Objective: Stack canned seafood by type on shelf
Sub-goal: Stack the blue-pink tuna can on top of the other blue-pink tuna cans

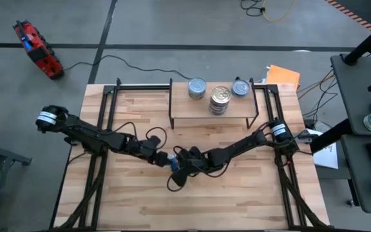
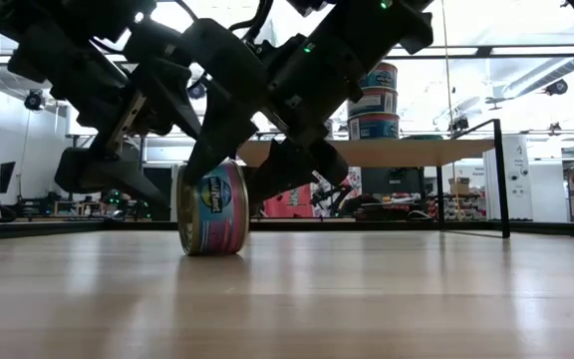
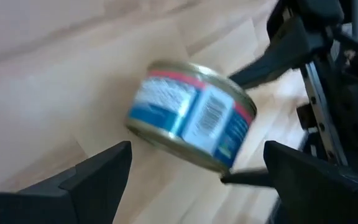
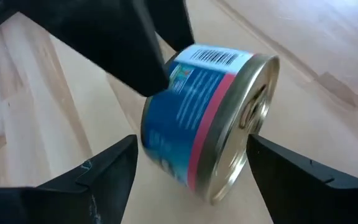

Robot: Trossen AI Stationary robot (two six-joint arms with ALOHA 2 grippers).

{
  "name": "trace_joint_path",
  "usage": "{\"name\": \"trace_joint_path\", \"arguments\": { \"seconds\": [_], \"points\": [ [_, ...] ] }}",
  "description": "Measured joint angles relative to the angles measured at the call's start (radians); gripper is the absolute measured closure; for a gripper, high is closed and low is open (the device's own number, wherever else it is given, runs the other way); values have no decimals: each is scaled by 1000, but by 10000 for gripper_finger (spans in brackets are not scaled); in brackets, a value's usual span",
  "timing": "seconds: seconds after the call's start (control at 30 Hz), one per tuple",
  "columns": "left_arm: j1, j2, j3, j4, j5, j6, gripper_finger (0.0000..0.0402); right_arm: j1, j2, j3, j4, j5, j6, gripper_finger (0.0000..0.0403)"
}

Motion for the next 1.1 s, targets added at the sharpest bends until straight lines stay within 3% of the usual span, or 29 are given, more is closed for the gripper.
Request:
{"name": "trace_joint_path", "arguments": {
  "seconds": [0.37,0.5,0.83,0.97,1.1],
  "points": [
    [-1,7,0,21,69,-8,52,-4,0,3,-54,-1,-46,146],
    [-1,-48,9,27,127,5,52,0,-3,9,-58,-23,-45,153],
    [87,-167,18,-152,57,151,52,5,-9,50,-112,-29,-33,150],
    [116,-162,18,-151,77,165,52,5,-10,58,-121,-28,-21,147],
    [97,-163,18,-160,104,174,52,8,-40,68,-249,-78,-16,155]
  ]
}}
